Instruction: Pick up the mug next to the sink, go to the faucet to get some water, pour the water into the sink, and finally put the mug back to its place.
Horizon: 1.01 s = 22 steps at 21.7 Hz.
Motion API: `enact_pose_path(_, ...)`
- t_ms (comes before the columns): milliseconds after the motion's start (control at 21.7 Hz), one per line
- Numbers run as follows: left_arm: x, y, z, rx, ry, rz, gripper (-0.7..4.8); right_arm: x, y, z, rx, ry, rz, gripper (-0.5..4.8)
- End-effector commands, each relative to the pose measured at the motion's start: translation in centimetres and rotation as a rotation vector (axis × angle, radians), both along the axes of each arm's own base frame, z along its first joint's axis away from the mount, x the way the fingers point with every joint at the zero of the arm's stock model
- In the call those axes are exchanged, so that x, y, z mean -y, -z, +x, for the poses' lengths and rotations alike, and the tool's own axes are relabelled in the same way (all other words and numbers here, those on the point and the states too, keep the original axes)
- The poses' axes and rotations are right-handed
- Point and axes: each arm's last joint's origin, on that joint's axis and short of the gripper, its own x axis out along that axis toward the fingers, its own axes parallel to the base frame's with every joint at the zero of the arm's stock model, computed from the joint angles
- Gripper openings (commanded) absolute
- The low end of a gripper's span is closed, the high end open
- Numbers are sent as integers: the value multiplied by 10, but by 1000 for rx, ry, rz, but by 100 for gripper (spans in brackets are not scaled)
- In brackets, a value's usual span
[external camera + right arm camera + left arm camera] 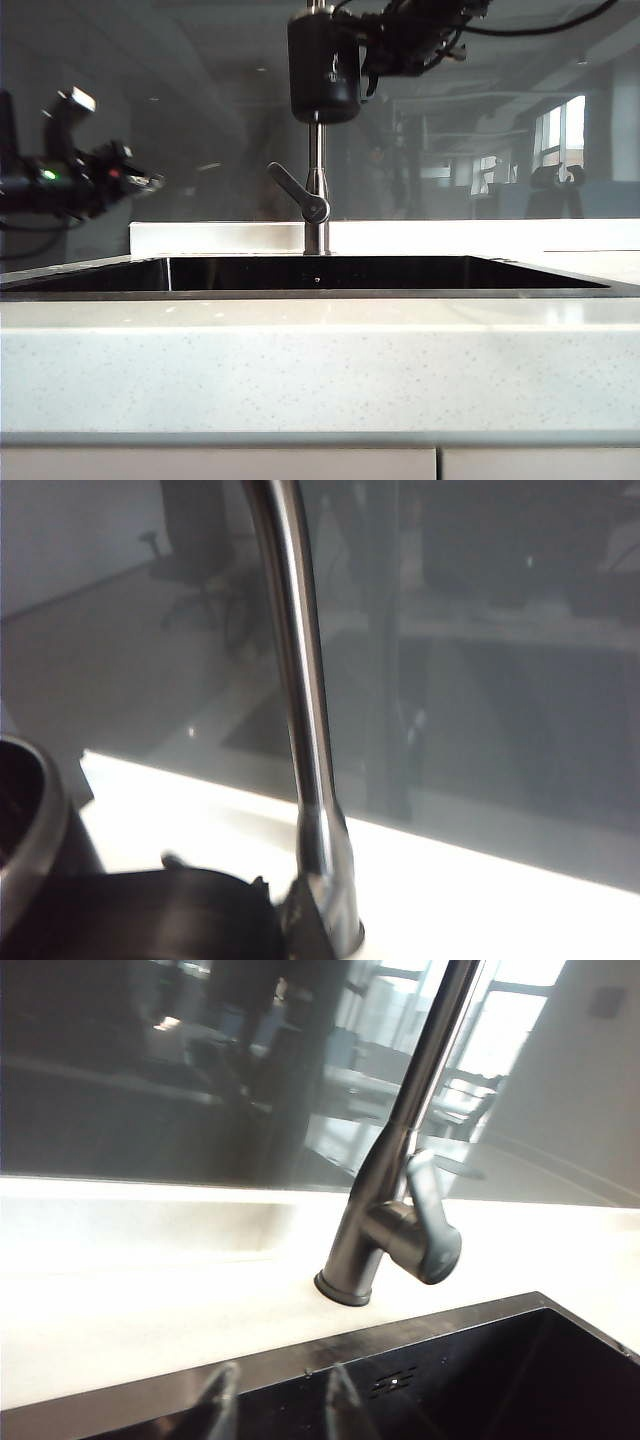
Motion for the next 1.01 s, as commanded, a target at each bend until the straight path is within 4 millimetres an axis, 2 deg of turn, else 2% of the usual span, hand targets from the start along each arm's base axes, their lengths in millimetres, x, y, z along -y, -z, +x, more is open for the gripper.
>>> enact_pose_path(46, 9, 2, 33, 6, 90, -25, 138, 0, -17, -3, 81, 0, 53, -4)
enact_pose_path(138, 16, 3, 52, 17, 144, -23, 186, 0, -18, -3, 84, -1, 58, -4)
enact_pose_path(230, 32, 3, 77, 28, 219, -34, 289, 0, -18, -3, 72, -5, 74, -4)
enact_pose_path(276, 42, 3, 90, 26, 251, -44, 365, 0, -17, -3, 70, -5, 73, -4)
enact_pose_path(368, 56, -1, 101, 31, 283, -42, 415, 0, -17, -3, 69, -5, 72, -5)
enact_pose_path(506, 85, -12, 116, 94, 333, -37, 416, 0, -17, -3, 66, -6, 71, -4)
enact_pose_path(690, 104, -30, 120, 176, 346, -5, 416, 0, -16, -3, 60, -6, 69, -4)
enact_pose_path(1013, 112, -35, 120, 168, 365, 1, 399, 0, -16, -3, 61, -7, 69, -4)
